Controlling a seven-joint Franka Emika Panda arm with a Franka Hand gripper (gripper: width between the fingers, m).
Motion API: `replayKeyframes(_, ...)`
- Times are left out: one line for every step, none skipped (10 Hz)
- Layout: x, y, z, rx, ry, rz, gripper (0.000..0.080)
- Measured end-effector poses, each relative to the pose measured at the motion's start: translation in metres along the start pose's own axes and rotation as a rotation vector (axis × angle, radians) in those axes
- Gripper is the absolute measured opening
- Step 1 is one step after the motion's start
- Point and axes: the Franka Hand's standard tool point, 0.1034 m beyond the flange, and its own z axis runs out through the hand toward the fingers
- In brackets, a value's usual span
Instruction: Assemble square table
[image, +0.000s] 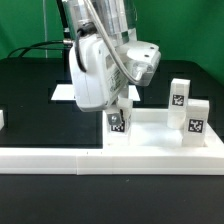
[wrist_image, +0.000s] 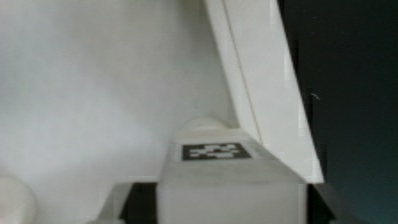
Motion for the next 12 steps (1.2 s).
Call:
replayKeyframes(0.001, 0.0, 0.0, -0.001, 0.002, -0.001, 0.0297)
replayKeyframes(0.0, 0.0, 0.0, -0.002, 0.009, -0.135, 0.0297)
replayKeyframes(-0.007, 0.003, -0.001, -0.007, 0.019, -0.333, 0.0519)
replayKeyframes(-0.012, 0.004, -0.001, -0.01, 0.012, -0.518, 0.0519)
replayKeyframes(-0.01, 0.005, 0.0, -0.012, 0.005, -0.689, 0.0626)
replayKeyframes(-0.008, 0.005, 0.0, -0.014, 0.01, -0.722, 0.0642)
replayKeyframes(-0.007, 0.004, 0.0, -0.017, 0.016, -0.776, 0.0642)
replayKeyframes(-0.004, 0.003, 0.001, -0.018, 0.028, -0.923, 0.0648)
replayKeyframes(0.001, 0.001, 0.004, -0.02, 0.059, -1.148, 0.0648)
replayKeyframes(0.002, 0.0, 0.002, -0.047, 0.084, -1.318, 0.0649)
replayKeyframes(0.001, -0.003, 0.0, -0.063, 0.1, -1.521, 0.0649)
replayKeyframes(0.003, -0.001, 0.003, -0.073, 0.097, -1.578, 0.0649)
